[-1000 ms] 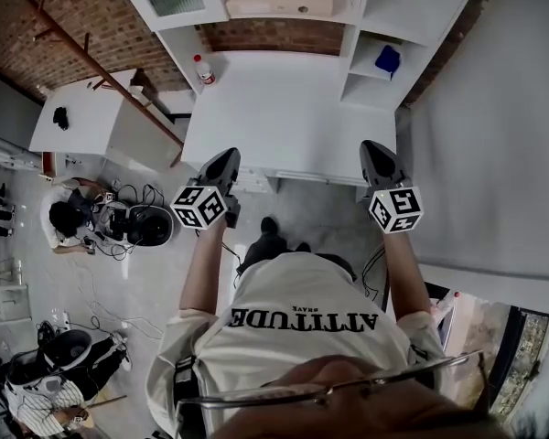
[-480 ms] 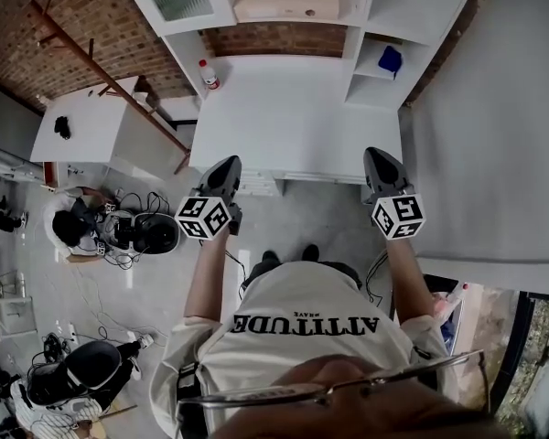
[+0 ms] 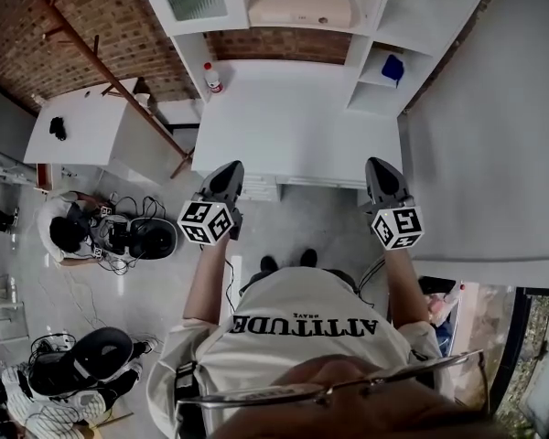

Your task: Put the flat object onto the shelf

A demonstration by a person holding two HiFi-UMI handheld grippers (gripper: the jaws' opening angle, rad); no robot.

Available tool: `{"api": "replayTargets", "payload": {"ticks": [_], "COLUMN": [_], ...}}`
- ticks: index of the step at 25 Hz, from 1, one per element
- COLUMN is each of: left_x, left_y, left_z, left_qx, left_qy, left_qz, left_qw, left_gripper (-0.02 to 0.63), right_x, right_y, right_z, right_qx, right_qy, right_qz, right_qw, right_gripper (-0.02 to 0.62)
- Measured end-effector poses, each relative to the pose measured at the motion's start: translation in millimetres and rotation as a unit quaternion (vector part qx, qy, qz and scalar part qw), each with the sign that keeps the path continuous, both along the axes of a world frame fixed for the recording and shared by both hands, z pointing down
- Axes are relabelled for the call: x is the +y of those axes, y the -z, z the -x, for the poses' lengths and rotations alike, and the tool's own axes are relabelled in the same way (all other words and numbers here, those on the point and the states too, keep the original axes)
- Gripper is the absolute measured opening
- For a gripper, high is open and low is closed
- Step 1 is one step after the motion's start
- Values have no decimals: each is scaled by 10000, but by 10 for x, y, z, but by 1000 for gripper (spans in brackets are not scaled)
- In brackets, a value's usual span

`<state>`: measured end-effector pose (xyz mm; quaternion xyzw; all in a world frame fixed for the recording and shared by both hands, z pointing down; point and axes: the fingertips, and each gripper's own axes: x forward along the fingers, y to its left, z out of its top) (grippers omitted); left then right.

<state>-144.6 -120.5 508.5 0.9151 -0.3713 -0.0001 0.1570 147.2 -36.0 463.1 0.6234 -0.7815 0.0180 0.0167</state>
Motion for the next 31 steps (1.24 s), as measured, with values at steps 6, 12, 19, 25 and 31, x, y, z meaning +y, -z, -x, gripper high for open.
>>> {"api": "replayTargets", "payload": {"ticks": [6,12,19,25,31], "left_x": [30,2,-73,-179,-457], "left_y": [-51,-8,11,-25,-33], "left_z": [-22,-29,-3,60,232], "left_qx": [26,49,78,110,149], "left_qy": [-127,-194,-213,-183,-159], "left_qz": [48,66,75,112,149], "left_qw": [9999,9998,9997,9997,9997], "left_gripper": [23,23,23,23,23], "right_x": [1,-14,-83,-188,-470], "right_y": [29,79,97,54,71], "right_z": [28,56,104,161,318], "right_qx": [53,31,-5,-24,-6], "right_qy": [-95,-118,-120,-100,-81], "right_qz": [-37,-51,-68,-34,-6], "right_qw": [9999,9999,9999,9999,10000], "right_gripper": [26,26,26,26,26]}}
